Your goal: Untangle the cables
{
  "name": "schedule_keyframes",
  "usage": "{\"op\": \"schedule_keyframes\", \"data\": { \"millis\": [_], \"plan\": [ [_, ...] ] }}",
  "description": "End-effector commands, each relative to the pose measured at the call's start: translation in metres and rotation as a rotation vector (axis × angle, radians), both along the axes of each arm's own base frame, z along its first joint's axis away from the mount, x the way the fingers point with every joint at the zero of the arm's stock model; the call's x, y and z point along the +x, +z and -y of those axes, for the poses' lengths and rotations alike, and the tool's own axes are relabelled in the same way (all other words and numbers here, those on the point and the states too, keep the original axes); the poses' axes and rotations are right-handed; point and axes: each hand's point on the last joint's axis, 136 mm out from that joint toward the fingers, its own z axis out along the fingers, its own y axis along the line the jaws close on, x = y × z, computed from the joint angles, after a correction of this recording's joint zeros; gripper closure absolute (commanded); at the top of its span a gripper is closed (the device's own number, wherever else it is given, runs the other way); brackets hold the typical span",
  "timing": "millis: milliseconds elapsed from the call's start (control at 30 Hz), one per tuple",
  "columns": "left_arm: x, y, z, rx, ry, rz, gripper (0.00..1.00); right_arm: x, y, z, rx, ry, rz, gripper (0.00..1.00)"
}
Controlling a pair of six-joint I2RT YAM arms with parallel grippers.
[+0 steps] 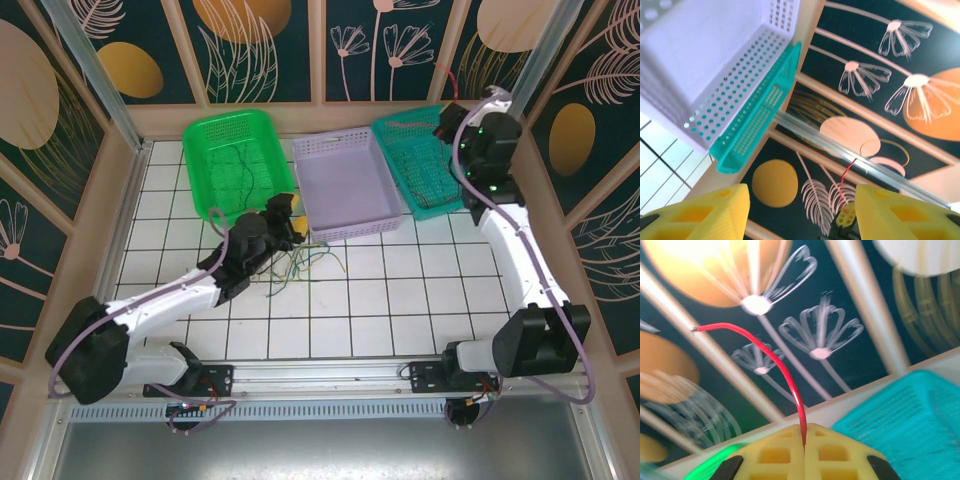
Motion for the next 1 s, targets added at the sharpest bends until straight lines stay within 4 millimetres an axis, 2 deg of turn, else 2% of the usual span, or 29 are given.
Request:
{"op": "schedule_keyframes", "data": {
  "millis": [0,67,200,400,567,667,733,800,867,967],
  "plan": [
    [-0.003,-0.028,-0.018,0.129,0.01,-0.106,0.43,0.009,-0.068,0.049,-0.092,-0.152,-0.299,1.0],
    [-0.002,-0.028,-0.02,0.212,-0.018,-0.087,0.43,0.018,-0.09,0.069,-0.009,-0.188,-0.349,1.0],
    [0.0,-0.028,-0.021,0.39,-0.105,-0.054,0.43,0.035,-0.123,0.085,0.213,-0.245,-0.377,1.0],
    [-0.003,-0.018,-0.029,0.561,-0.164,-0.01,0.43,0.056,-0.163,0.087,0.577,-0.377,-0.35,1.0],
    [-0.01,-0.02,-0.038,0.559,-0.145,-0.012,0.43,0.078,-0.188,0.079,0.785,-0.506,-0.357,1.0],
    [-0.013,-0.022,-0.041,0.559,-0.143,-0.014,0.42,0.089,-0.212,0.067,0.951,-0.555,-0.405,1.0],
    [-0.016,-0.022,-0.042,0.572,-0.15,-0.017,0.42,0.099,-0.228,0.049,1.095,-0.513,-0.477,0.74],
    [-0.019,-0.026,-0.046,0.602,-0.159,-0.032,0.41,0.106,-0.232,0.028,1.207,-0.452,-0.56,0.44],
    [-0.023,-0.031,-0.049,0.637,-0.18,-0.046,0.4,0.106,-0.22,0.017,1.227,-0.417,-0.59,0.32],
    [-0.029,-0.044,-0.052,0.687,-0.223,-0.08,0.38,0.094,-0.188,0.019,1.16,-0.427,-0.569,0.14]
  ]
}}
